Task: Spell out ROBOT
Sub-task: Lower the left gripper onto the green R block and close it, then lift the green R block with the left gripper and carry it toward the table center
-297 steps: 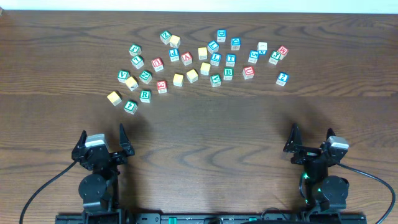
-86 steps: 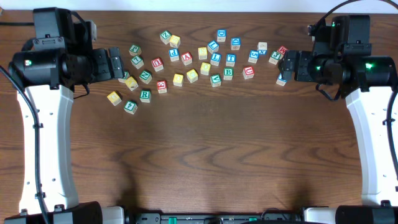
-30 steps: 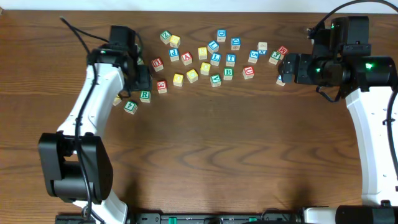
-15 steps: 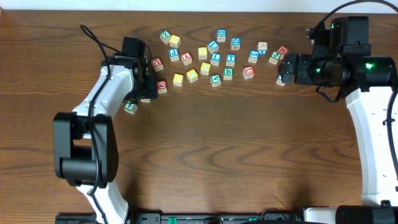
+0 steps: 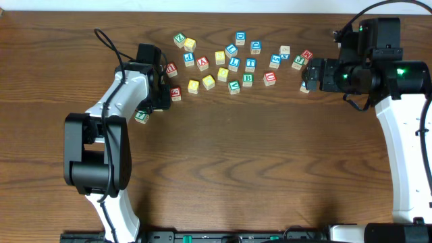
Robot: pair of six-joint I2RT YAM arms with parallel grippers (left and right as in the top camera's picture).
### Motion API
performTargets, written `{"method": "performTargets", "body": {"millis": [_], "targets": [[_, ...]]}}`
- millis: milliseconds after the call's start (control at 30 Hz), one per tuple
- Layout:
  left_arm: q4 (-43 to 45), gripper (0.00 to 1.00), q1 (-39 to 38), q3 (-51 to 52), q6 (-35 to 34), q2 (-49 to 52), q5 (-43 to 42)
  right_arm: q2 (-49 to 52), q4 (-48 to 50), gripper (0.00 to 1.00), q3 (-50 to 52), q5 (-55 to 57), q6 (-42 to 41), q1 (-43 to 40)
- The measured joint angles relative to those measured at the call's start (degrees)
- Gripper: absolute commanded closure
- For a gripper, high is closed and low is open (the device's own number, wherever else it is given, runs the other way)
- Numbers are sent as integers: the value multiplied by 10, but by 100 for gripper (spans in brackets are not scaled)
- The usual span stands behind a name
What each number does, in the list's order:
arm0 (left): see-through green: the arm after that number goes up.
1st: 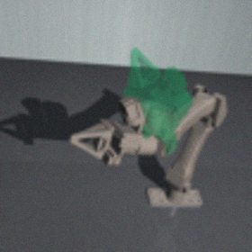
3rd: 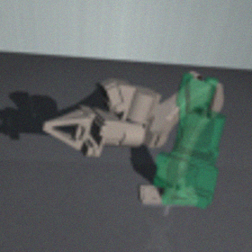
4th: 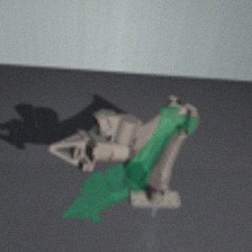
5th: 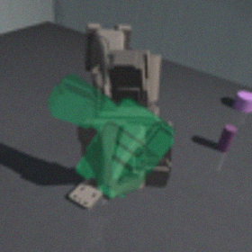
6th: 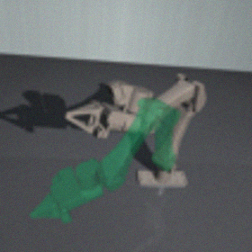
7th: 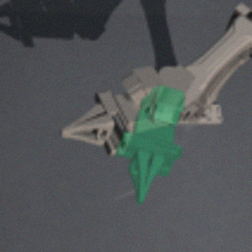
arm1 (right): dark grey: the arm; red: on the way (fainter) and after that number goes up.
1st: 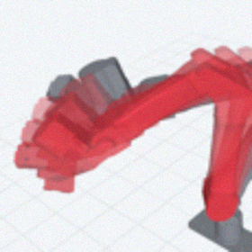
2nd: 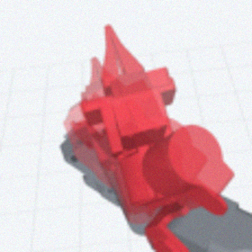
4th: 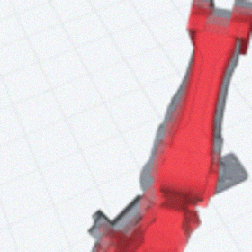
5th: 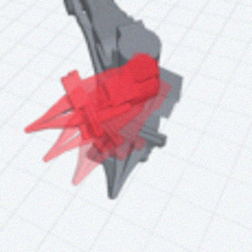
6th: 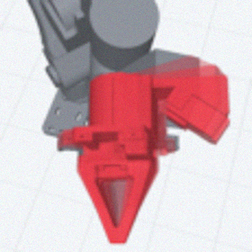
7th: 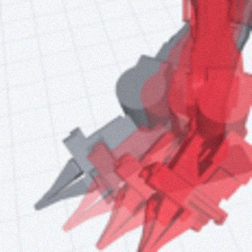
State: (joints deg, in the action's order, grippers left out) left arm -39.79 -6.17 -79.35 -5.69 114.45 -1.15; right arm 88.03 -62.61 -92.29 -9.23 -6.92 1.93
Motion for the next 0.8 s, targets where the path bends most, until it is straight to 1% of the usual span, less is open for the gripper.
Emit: {"method": "performTargets", "body": {"millis": [333,800], "targets": [[28,60,0,0,0,0,0,0,0,1,0,0,0,0],[30,61,0,0,0,3,0,0,0,1,0,0,0,0]]}}
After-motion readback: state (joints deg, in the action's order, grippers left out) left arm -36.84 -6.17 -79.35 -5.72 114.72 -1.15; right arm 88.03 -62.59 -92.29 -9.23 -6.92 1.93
